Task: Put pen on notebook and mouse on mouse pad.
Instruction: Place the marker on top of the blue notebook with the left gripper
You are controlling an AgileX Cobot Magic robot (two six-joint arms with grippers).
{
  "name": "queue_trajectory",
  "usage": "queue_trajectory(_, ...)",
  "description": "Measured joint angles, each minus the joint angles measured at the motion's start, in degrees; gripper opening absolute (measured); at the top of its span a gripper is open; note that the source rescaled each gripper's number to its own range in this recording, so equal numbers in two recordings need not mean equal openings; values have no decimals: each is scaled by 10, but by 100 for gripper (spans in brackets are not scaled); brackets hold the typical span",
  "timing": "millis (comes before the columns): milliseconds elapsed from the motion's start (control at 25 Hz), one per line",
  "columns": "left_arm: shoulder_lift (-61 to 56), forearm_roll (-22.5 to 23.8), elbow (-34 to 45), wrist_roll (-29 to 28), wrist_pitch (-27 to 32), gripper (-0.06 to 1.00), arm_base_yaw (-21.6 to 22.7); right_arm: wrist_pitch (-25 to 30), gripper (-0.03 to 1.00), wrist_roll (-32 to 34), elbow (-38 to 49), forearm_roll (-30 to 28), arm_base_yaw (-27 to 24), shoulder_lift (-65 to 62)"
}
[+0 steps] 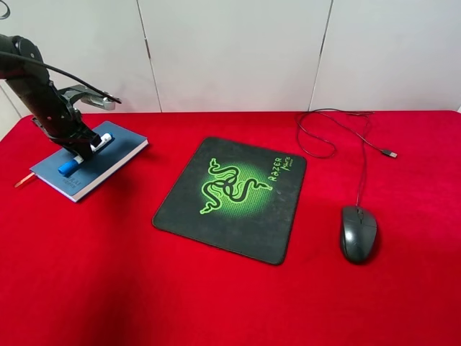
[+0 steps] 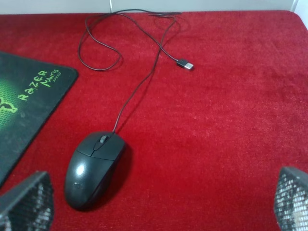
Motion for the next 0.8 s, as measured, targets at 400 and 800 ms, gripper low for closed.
queue_trajectory(400,0,0,0,0,-4,91,0,0,100,0,0,0,0,0)
queue_trajectory(800,0,0,-1,0,-6,100,0,0,100,0,0,0,0,0)
